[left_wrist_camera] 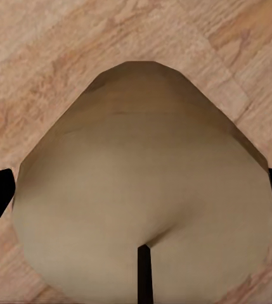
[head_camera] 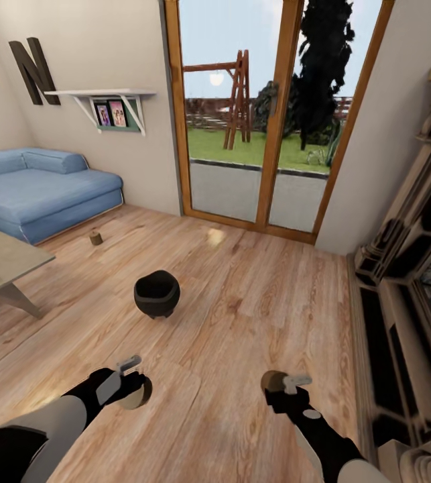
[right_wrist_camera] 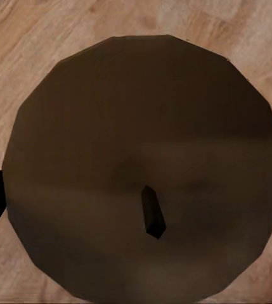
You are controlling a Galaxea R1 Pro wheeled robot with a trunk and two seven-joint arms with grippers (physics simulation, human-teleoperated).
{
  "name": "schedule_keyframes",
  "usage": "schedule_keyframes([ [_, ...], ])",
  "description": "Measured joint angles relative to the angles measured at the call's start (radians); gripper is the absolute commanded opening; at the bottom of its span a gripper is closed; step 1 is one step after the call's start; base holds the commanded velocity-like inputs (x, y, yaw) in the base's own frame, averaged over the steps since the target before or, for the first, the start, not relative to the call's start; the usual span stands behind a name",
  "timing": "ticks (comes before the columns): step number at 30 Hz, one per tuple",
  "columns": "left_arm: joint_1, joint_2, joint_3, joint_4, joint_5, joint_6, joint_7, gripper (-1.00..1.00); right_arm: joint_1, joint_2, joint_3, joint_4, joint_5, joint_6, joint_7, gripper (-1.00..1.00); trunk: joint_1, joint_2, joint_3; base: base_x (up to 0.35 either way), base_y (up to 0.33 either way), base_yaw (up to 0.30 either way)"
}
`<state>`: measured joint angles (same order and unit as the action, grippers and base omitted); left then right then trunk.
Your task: Place each of the two pumpkins and all three candles from the living room inside a cabinet in the living room (use any cabinet), then make sure every cabinet is closed, and position the cauldron so it is next to a table in the living room.
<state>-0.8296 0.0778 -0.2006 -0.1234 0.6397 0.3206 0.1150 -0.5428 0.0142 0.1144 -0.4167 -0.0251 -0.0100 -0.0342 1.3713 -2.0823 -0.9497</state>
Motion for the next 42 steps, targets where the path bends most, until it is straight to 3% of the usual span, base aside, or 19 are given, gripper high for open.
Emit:
schedule_keyframes([
  [2,0.005,-0.011,-0.017,0.041,0.002,-0.044,0.000,-1.00,0.000,0.000,-0.002,0.050,0.027,-0.033,-0.001,-1.00,-0.008,0.014,0.006,0.000,0.000,0.000],
  [7,0.042,-0.037,-0.095,0.070,0.003,-0.116,0.000,-1.00,0.000,0.004,0.000,0.153,0.043,-0.114,-0.001,-1.00,-0.027,0.049,0.022,0.000,0.000,0.000],
  [11,0.066,-0.058,-0.120,0.074,0.002,-0.141,0.000,-1.00,0.005,0.004,0.002,0.176,0.045,-0.137,0.000,-1.00,-0.042,0.077,0.035,0.000,0.000,0.000],
  [18,0.091,-0.060,-0.126,0.075,0.000,-0.152,0.000,-1.00,0.011,0.002,0.004,0.188,0.044,-0.145,0.000,-1.00,-0.069,0.126,0.057,0.000,0.000,0.000],
  [23,0.127,-0.063,-0.127,0.076,0.001,-0.193,0.000,-1.00,0.012,0.005,0.011,0.229,0.045,-0.206,0.000,-1.00,-0.088,0.161,0.072,0.000,0.000,0.000],
  [31,0.229,-0.064,-0.126,0.076,0.002,-0.307,0.000,-1.00,0.013,0.008,0.012,0.267,0.044,-0.247,0.000,-1.00,-0.119,0.217,0.097,0.000,0.000,0.000],
  [36,0.271,-0.062,-0.126,0.078,0.002,-0.324,0.000,-1.00,0.013,0.009,0.015,0.268,0.044,-0.245,0.000,-1.00,-0.138,0.252,0.113,0.000,0.000,0.000],
  [42,0.315,-0.062,-0.126,0.087,0.002,-0.354,0.000,-1.00,0.019,0.010,0.025,0.343,0.089,-0.249,0.000,-1.00,-0.161,0.294,0.132,0.000,0.000,0.000],
])
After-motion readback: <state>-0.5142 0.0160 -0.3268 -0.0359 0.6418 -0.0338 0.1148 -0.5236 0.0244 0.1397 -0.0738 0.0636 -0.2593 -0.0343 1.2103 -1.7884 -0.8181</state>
